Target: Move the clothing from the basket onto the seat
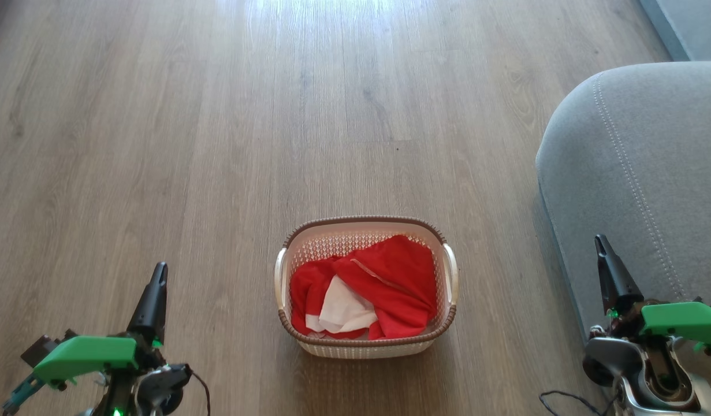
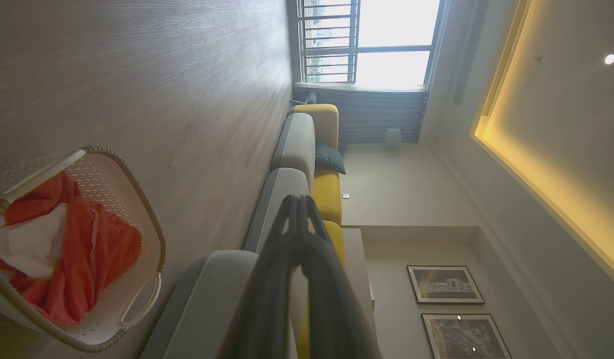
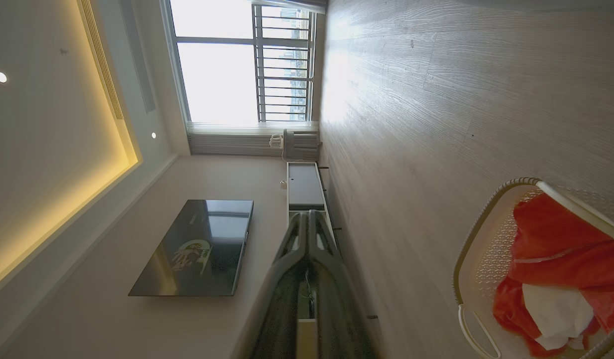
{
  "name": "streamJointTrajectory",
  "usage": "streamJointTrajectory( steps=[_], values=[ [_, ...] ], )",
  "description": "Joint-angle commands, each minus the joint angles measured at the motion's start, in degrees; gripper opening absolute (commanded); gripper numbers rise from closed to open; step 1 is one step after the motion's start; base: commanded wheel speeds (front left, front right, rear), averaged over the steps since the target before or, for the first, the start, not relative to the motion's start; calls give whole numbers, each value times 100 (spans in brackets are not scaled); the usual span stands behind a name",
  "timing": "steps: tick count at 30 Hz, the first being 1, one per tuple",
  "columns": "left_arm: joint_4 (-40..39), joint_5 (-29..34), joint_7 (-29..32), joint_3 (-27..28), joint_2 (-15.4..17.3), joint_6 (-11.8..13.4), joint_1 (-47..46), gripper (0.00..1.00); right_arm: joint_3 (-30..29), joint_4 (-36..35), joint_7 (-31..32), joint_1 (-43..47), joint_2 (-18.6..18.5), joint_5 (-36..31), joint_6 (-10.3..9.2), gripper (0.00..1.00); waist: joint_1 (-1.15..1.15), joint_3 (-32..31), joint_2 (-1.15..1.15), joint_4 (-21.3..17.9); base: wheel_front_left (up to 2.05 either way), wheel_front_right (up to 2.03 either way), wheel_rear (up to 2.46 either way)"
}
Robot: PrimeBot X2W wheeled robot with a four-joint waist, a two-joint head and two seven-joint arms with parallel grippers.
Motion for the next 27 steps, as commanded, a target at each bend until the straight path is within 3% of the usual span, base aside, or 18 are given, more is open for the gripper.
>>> streamJointTrajectory(
  steps=[1,27],
  values=[
    [-202,-40,41,146,87,-54,-270,0,101,-222,32,-107,0,36,0,0,0,0,0,0,0,0,0],
    [-202,-40,41,146,87,-54,-270,0,101,-222,32,-107,0,36,0,0,0,0,0,0,0,0,0]
  ],
)
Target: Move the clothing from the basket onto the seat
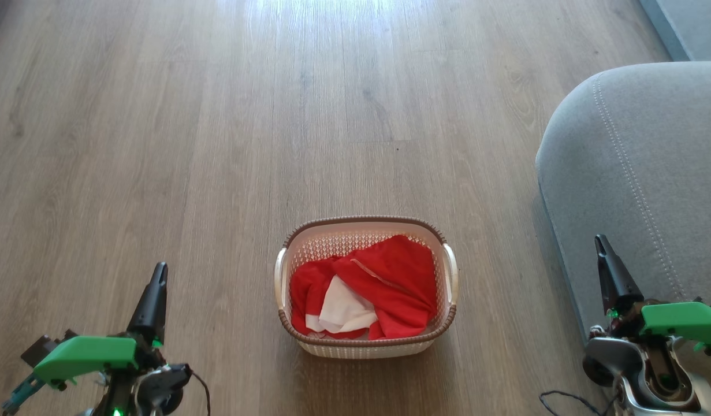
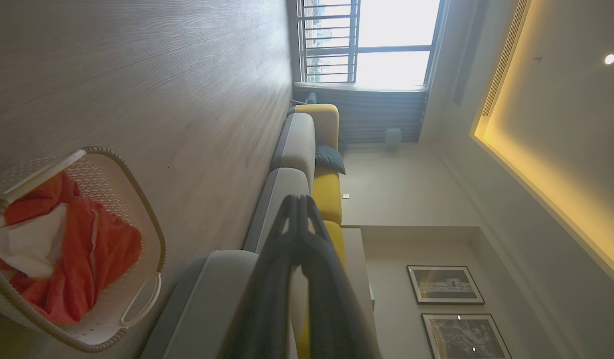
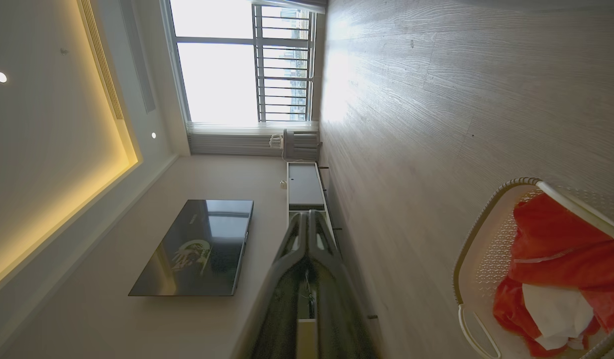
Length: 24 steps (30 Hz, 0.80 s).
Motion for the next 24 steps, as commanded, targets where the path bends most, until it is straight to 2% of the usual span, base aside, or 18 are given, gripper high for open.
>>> streamJointTrajectory(
  steps=[1,24],
  values=[
    [-202,-40,41,146,87,-54,-270,0,101,-222,31,-107,0,36,0,0,0,0,0,0,0,0,0],
    [-202,-40,41,146,87,-54,-270,0,101,-222,31,-107,0,36,0,0,0,0,0,0,0,0,0]
  ],
)
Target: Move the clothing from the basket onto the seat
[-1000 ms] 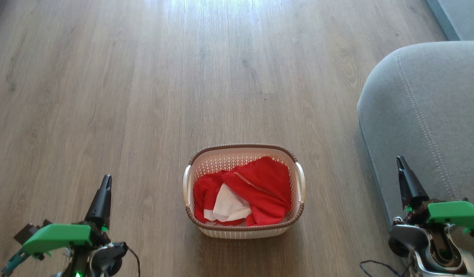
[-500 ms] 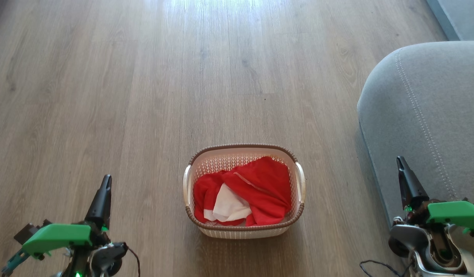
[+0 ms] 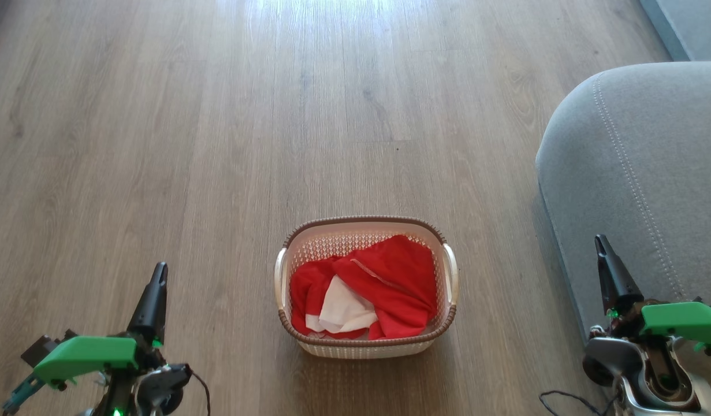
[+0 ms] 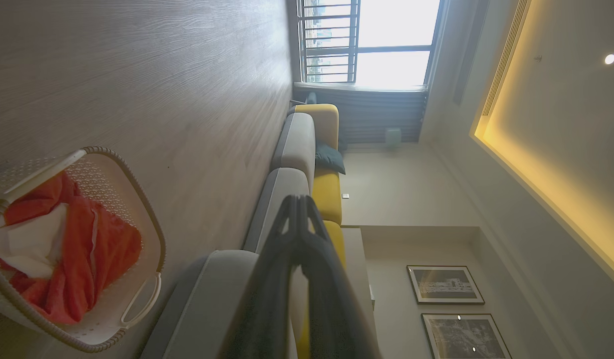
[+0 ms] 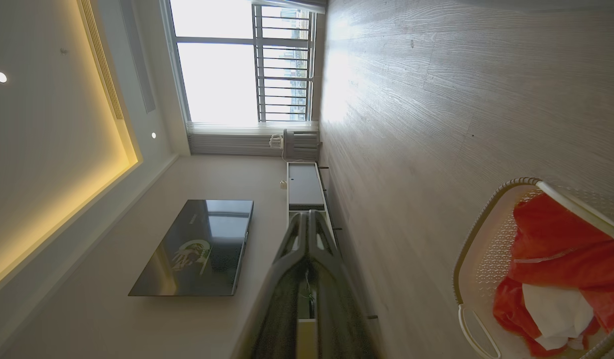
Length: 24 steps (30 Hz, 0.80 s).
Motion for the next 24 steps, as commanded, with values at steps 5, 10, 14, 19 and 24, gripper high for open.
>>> streamJointTrajectory(
  steps=[5,10,14,19,24],
  values=[
    [-202,-40,41,146,87,-54,-270,0,101,-222,32,-107,-1,36,0,0,0,0,0,0,0,0,0],
    [-202,-40,41,146,87,-54,-270,0,101,-222,32,-107,-1,36,0,0,0,0,0,0,0,0,0],
    [-202,-40,41,146,87,-54,-270,0,101,-222,32,-107,-1,36,0,0,0,0,0,0,0,0,0],
    [-202,-40,41,146,87,-54,-270,0,101,-222,32,-107,-1,36,0,0,0,0,0,0,0,0,0],
    [-202,-40,41,146,87,-54,-270,0,101,-222,32,-107,-1,36,0,0,0,0,0,0,0,0,0]
  ],
)
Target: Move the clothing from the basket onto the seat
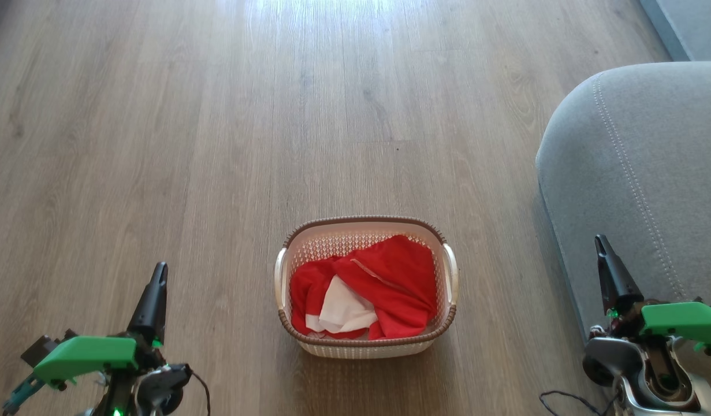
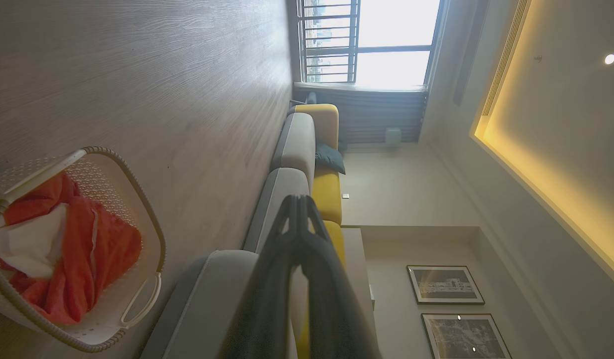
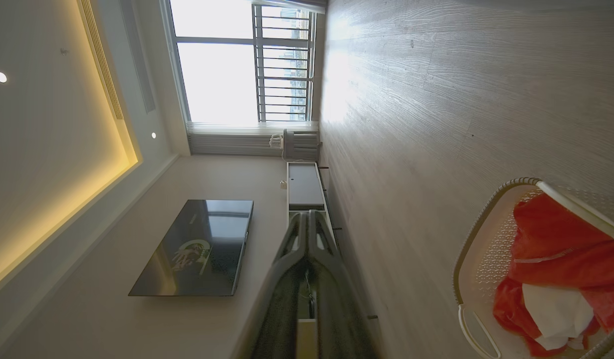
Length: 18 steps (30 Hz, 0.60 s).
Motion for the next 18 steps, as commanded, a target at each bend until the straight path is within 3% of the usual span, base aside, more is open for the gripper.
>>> streamJointTrajectory(
  steps=[1,6,7,18],
  values=[
    [-202,-40,41,146,86,-54,-270,0,101,-222,31,-107,-1,36,0,0,0,0,0,0,0,0,0],
    [-202,-40,41,146,86,-54,-270,0,101,-222,31,-107,-1,36,0,0,0,0,0,0,0,0,0],
    [0,0,0,0,0,0,-1,100,0,0,0,0,0,0,0,100,0,0,0,0,0,0,0],
    [305,44,-101,-21,-22,6,32,100,114,330,-59,-47,7,-58,0,100,0,13,0,-5,0,0,0]
  ],
)
